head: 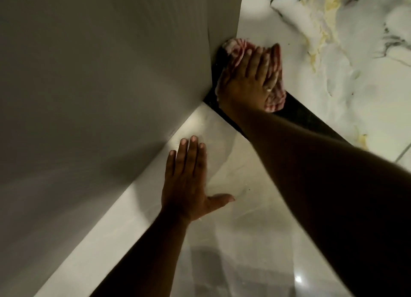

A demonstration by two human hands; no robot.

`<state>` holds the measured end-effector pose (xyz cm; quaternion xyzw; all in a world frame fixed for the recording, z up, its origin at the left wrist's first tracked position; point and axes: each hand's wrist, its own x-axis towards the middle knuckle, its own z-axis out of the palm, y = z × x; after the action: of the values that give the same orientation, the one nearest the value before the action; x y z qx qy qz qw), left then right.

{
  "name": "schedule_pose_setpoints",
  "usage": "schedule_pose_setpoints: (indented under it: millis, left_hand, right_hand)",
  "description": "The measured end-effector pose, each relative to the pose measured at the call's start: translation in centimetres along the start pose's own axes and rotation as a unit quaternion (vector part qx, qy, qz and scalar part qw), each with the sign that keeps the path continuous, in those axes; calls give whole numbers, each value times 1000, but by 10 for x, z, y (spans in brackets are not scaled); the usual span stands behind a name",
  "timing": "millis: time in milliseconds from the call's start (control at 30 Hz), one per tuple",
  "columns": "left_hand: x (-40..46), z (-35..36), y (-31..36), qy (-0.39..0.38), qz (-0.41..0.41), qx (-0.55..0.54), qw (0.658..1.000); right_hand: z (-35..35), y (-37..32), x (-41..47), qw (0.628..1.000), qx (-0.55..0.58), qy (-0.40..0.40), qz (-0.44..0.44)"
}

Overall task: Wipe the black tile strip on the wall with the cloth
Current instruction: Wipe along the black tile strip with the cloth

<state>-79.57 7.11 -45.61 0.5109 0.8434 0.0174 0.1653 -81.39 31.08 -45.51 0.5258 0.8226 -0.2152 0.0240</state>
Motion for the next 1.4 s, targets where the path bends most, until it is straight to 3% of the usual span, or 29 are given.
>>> schedule_pose_setpoints:
  millis: [33, 100, 233, 300, 400, 467, 600, 767, 900, 1000, 1100, 1167, 1233, 1300, 1400]
  left_hand:
    - [1, -1, 0, -5, 0, 3, 1000]
    - [2, -2, 0, -8, -4, 7, 1000]
    - [1, -3, 2, -7, -4, 11, 1000]
    - [2, -4, 1, -14, -4, 17, 1000]
    - [1, -2, 1, -26, -5, 26, 999]
    - [0, -1, -1, -24, -2, 35, 999]
    - [2, 3, -8, -17, -5, 44, 999]
    - [4, 0, -3, -17, -9, 37, 999]
    - [5, -3, 1, -26, -19, 51, 998]
    - [3, -5, 2, -18, -13, 53, 998]
    - [1, -8, 5, 8, -4, 57, 998]
    - [0, -9, 7, 20, 2, 66, 998]
    - [-1, -9, 8, 24, 10, 74, 997]
    - [-2, -9, 8, 24, 20, 81, 996]
    - [-4, -9, 20, -1, 59, 89, 994]
  right_hand:
    - [5, -6, -11, 1000, 1, -3, -5]
    - [13, -5, -35, 993, -40, -17, -105]
    - [-11, 45, -17, 932, -152, -78, -319]
    - [-19, 57, 4, 940, -158, -70, -294]
    - [-7, 30, 4, 995, -63, 4, -73]
    - [4, 0, -10, 1000, -25, 13, 10]
    - [21, -17, -54, 993, -68, -10, -95]
    - [-2, 61, -75, 979, -80, -64, -174]
    - [-24, 153, -115, 995, -73, -11, -64]
    - [-36, 208, -147, 995, -51, 53, 74]
    - [-37, 219, -151, 956, -7, 82, 283]
    - [-31, 195, -136, 931, 32, 95, 351]
    - [-19, 164, -129, 963, 23, 81, 255]
    - [-8, 139, -134, 998, 3, 36, 47]
    - [-12, 156, -147, 986, -47, -43, -156]
